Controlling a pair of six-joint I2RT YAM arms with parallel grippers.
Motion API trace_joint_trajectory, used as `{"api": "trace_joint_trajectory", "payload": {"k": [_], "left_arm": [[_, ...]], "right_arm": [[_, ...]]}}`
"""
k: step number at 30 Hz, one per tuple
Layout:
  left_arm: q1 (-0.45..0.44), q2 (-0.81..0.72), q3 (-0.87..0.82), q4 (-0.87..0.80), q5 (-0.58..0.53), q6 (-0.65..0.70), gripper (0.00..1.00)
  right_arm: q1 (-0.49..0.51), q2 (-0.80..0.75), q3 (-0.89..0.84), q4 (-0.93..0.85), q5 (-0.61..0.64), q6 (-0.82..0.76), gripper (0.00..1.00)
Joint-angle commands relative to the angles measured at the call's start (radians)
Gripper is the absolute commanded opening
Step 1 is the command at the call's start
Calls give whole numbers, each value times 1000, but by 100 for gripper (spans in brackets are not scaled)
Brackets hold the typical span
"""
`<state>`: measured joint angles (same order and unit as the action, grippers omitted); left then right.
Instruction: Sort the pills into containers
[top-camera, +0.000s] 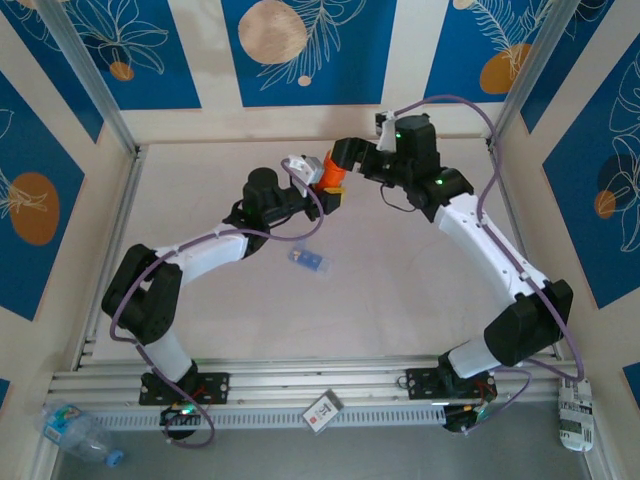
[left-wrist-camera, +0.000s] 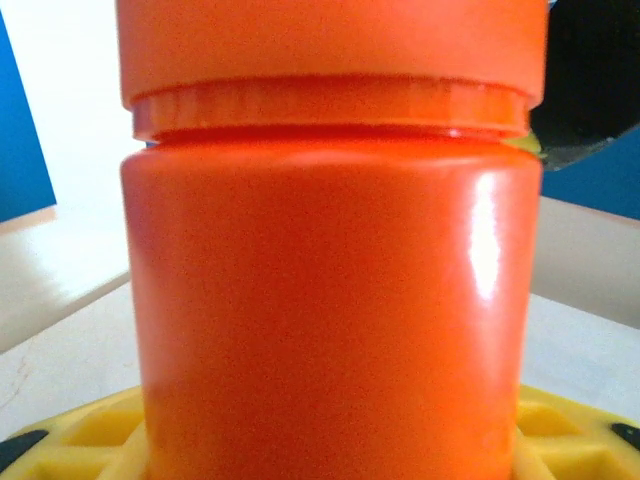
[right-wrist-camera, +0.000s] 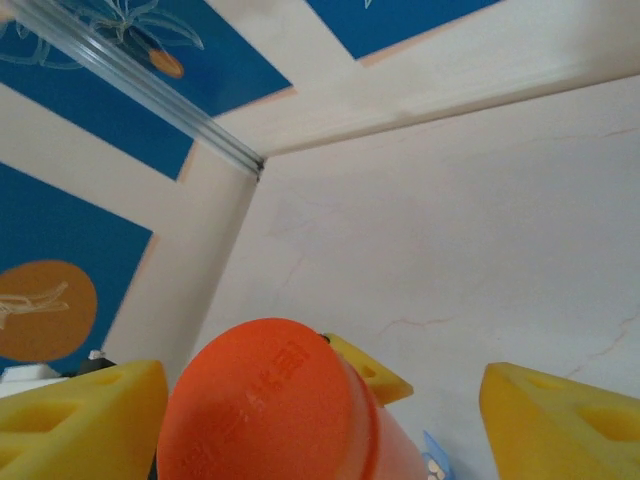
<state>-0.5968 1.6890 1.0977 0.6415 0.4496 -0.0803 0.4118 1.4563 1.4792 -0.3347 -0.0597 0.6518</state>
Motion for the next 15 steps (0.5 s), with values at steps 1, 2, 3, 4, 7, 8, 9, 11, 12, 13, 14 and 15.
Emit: {"api": "trace_joint_trajectory", "payload": {"k": [1, 2, 3, 4, 7, 8, 9, 11, 12, 13, 14, 15], "left_arm": [[9, -25, 23, 83, 56, -25, 0], [13, -24, 24, 83, 75, -30, 0], [20, -23, 27, 82, 95, -34, 0], [25, -24, 28, 81, 115, -40, 0], [52, -16, 48, 77, 221, -67, 0], [62, -9, 57, 78, 265, -88, 0], [73, -2, 70, 78, 309, -108, 0], [91, 13, 95, 73, 393, -145, 0], [100, 20, 104, 72, 425, -162, 0], [105, 25, 111, 72, 447, -176, 0], [109, 28, 116, 71, 468, -187, 0], [113, 32, 124, 65, 487, -197, 0]], "right_arm": [[-22, -90, 9, 6, -65, -34, 90], [-34, -102, 4, 9, -85, -52, 91], [-52, -111, -3, 13, -114, -75, 91], [-66, -115, -6, 13, -137, -95, 91], [-125, -98, 14, -19, -245, -192, 91], [-140, -84, 33, -43, -287, -243, 90], [-154, -63, 55, -73, -325, -297, 90], [-171, -19, 105, -132, -416, -384, 90], [-177, 6, 131, -160, -456, -421, 89], [-179, 27, 154, -181, -488, -447, 88], [-180, 48, 178, -201, -527, -471, 87], [-180, 64, 193, -207, -555, -484, 87]]}}
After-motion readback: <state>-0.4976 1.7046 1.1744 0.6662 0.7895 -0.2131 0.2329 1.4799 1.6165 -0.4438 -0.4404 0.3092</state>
